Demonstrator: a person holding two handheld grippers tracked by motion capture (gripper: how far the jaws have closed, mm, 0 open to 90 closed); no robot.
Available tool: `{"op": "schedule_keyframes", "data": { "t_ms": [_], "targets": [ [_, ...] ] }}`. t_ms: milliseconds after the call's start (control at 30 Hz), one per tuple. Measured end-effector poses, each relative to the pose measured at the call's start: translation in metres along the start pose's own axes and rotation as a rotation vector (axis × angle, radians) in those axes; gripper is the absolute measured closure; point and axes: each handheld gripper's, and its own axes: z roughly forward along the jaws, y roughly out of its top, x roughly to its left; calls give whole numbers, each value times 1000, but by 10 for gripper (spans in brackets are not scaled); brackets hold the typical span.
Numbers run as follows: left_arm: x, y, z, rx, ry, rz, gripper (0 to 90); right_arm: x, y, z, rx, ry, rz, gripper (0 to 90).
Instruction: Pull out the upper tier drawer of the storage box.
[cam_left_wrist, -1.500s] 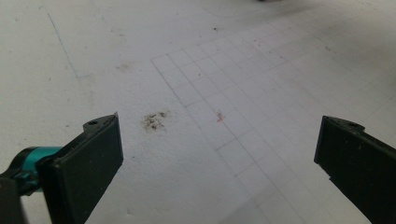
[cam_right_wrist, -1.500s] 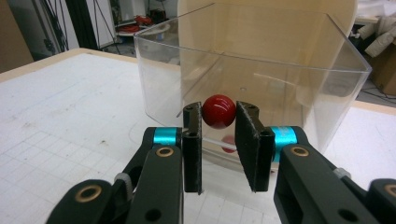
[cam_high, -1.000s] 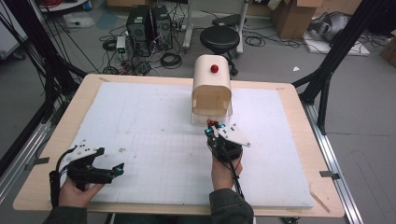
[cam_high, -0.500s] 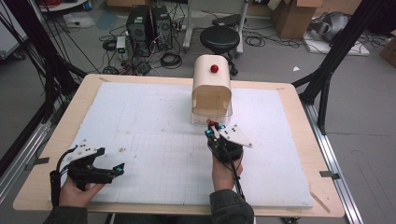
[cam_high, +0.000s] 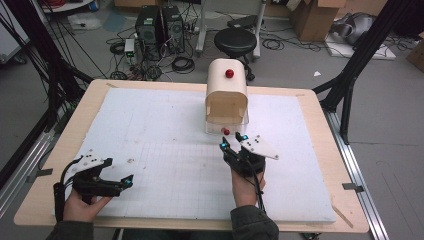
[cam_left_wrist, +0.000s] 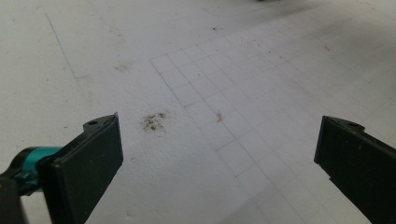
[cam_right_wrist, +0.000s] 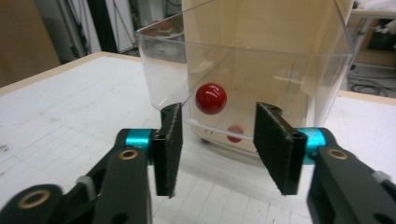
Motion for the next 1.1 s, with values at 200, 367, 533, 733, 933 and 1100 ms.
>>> {"op": "schedule_keyframes", "data": {
  "t_ms": [200, 367, 533, 733, 933, 1100],
  "targets": [
    [0, 0, -1, 3, -1, 0, 17, -10, 0, -5, 19, 64, 13, 361],
    [2, -1, -1, 0, -2, -8, 17, -19, 2, -10, 56, 95, 19, 265],
    [1, 0, -2, -3, -3, -9, 17, -27, 3, -12, 106, 149, 44, 232],
    [2, 0, -3, -6, 2, -10, 17, -35, -1, -13, 150, 185, 19, 158],
    [2, 0, -2, -5, -1, -6, 17, -39, -1, -14, 170, 243, -20, 114],
    [3, -1, -3, -8, -1, -9, 17, -43, -4, -12, 194, 260, -36, 95]
  ]
}}
